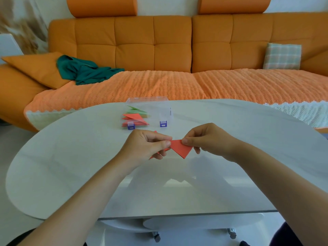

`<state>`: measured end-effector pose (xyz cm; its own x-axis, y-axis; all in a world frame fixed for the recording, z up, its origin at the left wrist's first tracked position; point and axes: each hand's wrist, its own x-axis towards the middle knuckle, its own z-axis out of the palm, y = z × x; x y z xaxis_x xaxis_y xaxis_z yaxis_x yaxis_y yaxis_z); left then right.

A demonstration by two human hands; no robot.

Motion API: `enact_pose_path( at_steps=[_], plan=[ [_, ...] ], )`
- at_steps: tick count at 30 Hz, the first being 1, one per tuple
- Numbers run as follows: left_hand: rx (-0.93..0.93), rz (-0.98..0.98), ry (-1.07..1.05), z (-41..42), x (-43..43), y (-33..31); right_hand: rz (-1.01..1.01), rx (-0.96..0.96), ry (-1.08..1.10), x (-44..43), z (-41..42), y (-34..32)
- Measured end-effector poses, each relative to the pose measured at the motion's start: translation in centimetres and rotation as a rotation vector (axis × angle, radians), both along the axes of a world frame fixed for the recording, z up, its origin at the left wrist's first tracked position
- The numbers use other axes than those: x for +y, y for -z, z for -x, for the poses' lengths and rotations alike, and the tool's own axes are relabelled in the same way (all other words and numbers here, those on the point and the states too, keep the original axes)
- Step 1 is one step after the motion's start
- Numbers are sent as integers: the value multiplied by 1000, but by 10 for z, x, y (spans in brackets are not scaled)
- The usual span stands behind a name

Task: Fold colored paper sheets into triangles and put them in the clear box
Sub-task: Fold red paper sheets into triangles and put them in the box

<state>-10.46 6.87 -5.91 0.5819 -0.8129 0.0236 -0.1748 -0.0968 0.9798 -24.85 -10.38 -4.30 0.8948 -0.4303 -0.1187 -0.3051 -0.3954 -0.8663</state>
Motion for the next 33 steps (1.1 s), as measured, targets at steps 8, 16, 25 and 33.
enact_pose_path(
  at_steps=[8, 16, 25, 33],
  plan=[
    [-349, -238, -44, 1, -6, 15, 124, 108, 19, 1, -8, 14],
    [-685, -442, 33, 5, -10, 22, 530, 289, -14, 11, -17, 27],
    [-838, -377, 43, 4, -13, 28, 676, 292, -25, 12, -19, 30],
    [-977, -102, 290, 6, -7, 48, 565, 239, 0, 13, -18, 35]
  ],
)
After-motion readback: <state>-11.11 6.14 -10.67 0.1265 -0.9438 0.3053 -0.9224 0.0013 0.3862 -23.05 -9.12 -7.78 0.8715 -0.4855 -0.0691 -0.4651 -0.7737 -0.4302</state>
